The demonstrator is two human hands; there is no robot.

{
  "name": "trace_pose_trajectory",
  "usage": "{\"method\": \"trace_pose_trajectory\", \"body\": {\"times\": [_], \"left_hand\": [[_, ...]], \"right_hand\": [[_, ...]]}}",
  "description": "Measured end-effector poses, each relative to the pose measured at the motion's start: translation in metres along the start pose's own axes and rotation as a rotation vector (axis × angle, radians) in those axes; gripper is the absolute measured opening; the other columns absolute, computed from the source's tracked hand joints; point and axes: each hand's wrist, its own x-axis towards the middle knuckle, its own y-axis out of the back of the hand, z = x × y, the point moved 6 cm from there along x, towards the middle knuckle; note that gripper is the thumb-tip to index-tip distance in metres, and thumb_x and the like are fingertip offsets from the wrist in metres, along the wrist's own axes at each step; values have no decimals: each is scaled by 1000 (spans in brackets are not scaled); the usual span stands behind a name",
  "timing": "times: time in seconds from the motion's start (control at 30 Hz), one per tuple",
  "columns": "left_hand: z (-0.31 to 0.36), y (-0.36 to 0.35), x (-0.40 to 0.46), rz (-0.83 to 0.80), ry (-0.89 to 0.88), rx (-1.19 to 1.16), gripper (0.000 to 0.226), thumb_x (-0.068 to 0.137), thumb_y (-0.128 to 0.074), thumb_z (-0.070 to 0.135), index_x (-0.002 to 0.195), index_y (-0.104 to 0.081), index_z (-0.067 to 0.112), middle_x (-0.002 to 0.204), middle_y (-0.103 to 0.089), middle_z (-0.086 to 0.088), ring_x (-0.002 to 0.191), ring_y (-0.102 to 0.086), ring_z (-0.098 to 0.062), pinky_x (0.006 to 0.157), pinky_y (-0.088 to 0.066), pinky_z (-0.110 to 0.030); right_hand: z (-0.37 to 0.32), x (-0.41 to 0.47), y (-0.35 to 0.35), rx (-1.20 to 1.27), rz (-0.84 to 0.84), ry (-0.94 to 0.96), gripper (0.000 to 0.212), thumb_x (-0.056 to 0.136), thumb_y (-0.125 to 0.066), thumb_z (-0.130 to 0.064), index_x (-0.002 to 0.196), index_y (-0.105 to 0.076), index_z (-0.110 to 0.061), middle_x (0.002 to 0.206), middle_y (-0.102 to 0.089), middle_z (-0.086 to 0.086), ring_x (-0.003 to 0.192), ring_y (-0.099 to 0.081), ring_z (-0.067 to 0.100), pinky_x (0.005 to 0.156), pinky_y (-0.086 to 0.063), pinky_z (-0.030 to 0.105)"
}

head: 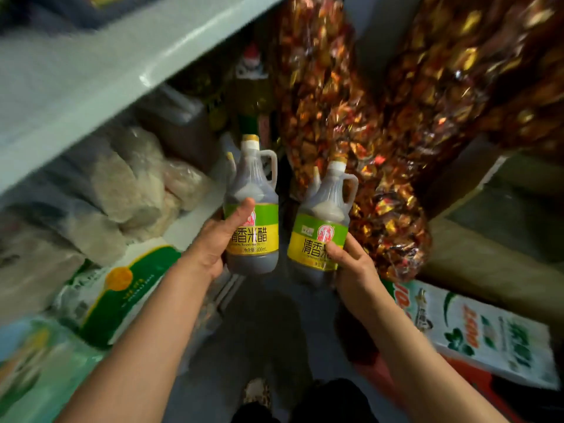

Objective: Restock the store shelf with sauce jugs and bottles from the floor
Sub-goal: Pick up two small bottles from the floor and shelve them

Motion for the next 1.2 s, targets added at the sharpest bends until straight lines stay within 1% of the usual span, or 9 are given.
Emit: {"method": "trace_pose_trajectory", "body": {"times": [0.13, 0.2, 0.33, 0.43, 0.53, 0.7, 0.93, 1.07, 1.2], "left_hand": [[100, -20, 2, -34, -162, -13, 102, 23, -92, 69, 110, -70, 19, 107, -76, -9, 97, -73, -25, 91, -56, -44], [141, -34, 6, -44, -249, -12, 97, 25, -93, 68, 106, -72, 18, 107, -76, -10, 96, -73, -25, 90, -56, -44], [208, -63, 26, -44, -385, -10, 97, 21, -93, 67, 100, -71, 14, 94, -78, -6, 85, -75, -21, 72, -58, -32], [245, -83, 50, -13, -429, 7, 107, 27, -92, 68, 114, -69, 11, 107, -75, -15, 98, -72, -31, 89, -56, -43], [281, -99, 75, 59, -487, 16, 113, 27, -89, 73, 120, -66, 12, 109, -75, -11, 102, -72, -29, 94, -53, -44], [314, -120, 113, 182, -540, -53, 111, 28, -93, 66, 122, -65, 17, 112, -75, -8, 110, -68, -30, 105, -45, -57], [336, -129, 149, 300, -624, -60, 107, 28, -93, 66, 121, -64, 23, 112, -75, 1, 110, -68, -21, 102, -48, -45], [354, -132, 181, 318, -608, -101, 113, 27, -94, 64, 128, -62, 27, 114, -75, -1, 114, -66, -26, 101, -48, -49], [374, -141, 219, 325, -602, -96, 106, 25, -94, 63, 121, -64, 28, 108, -76, 1, 108, -69, -23, 92, -52, -43]], "right_hand": [[-86, 13, -41, -3, -70, 149, 60, 74, -86, -28, 129, -65, -12, 128, -66, 24, 118, -63, 44, 103, -50, 55], [-123, 24, -54, -15, -101, 195, 54, 74, -84, -28, 125, -68, -17, 125, -69, 22, 114, -67, 41, 97, -53, 50], [-189, 62, -67, -33, -174, 287, 60, 73, -83, -23, 128, -64, -10, 123, -69, 24, 109, -69, 41, 88, -58, 45], [-235, 102, -69, -87, -231, 330, 64, 75, -83, -26, 132, -60, -8, 126, -67, 24, 115, -65, 45, 98, -54, 54], [-276, 145, -66, -103, -290, 335, 57, 80, -78, -22, 132, -60, -9, 126, -67, 23, 117, -65, 44, 100, -53, 54], [-331, 208, -64, -129, -385, 309, 64, 76, -83, -34, 132, -61, -11, 125, -69, 18, 117, -66, 39, 103, -50, 55], [-368, 282, -78, -137, -441, 320, 53, 79, -80, -30, 127, -65, -13, 122, -72, 14, 115, -68, 33, 107, -46, 60], [-390, 312, -88, -131, -438, 358, 67, 71, -88, -44, 127, -65, -15, 123, -71, 13, 117, -67, 34, 108, -44, 62], [-406, 347, -96, -122, -431, 367, 48, 84, -77, -27, 128, -64, -13, 122, -72, 13, 115, -68, 34, 101, -52, 56]]}}
